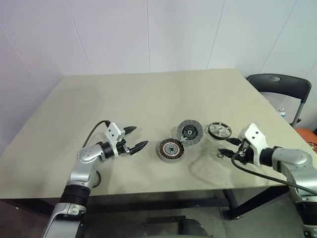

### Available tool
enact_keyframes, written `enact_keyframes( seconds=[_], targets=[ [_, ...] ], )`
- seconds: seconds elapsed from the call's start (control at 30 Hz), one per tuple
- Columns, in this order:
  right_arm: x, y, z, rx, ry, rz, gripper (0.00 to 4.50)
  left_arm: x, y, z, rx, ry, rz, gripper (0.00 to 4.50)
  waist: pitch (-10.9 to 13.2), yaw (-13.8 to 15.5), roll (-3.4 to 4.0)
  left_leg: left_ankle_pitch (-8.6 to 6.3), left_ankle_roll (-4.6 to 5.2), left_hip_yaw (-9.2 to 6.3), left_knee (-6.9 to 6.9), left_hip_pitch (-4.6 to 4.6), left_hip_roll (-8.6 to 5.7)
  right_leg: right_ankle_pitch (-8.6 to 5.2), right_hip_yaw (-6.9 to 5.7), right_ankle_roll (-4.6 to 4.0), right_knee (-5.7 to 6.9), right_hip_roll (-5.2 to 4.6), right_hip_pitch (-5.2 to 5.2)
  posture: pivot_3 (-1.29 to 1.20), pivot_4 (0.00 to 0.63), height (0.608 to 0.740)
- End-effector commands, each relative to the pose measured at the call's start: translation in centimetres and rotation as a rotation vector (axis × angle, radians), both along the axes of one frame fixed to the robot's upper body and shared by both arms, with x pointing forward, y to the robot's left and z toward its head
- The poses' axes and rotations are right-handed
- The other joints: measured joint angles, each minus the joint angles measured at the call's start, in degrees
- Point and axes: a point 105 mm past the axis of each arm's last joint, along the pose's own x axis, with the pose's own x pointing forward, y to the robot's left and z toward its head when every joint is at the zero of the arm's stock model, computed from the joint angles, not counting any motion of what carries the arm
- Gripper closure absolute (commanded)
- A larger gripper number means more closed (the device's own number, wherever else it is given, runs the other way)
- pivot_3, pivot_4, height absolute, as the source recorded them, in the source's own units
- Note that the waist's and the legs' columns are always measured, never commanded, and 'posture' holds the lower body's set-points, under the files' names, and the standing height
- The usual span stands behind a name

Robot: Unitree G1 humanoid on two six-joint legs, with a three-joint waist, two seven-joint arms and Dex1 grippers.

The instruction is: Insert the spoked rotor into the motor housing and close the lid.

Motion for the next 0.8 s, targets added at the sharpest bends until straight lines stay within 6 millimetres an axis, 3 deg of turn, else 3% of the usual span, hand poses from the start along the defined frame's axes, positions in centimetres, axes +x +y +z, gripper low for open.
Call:
enact_keyframes(
  seconds=[0.03,0.43,0.8],
  targets=[
    [0.2,-0.8,0.7,0.029,-0.057,-0.049,1.75,0.5,0.1,1.7,-0.001,-0.054,-0.016,0.00,0.0,0.0,0.07,-0.01,0.01,-0.01,-0.01,0.05,0.05,0.00,0.00,0.00,-0.13,0.05,0.15,0.00,0.000,0.740],
    [0.2,-1.5,-3.0,0.060,-0.032,-0.148,1.75,0.8,0.0,1.8,0.002,-0.057,-0.026,0.00,0.0,-0.1,0.08,-0.01,0.02,0.00,-0.03,0.13,0.16,0.21,0.00,0.06,-0.55,0.20,0.34,0.00,0.000,0.740],
    [0.4,0.1,-3.8,0.070,0.008,-0.084,1.75,0.8,0.3,1.3,0.010,-0.046,-0.017,0.00,0.0,-0.1,0.08,-0.01,0.02,0.01,-0.02,0.15,0.17,0.22,0.00,0.05,-0.54,0.21,0.37,0.00,0.000,0.740]
  ],
)
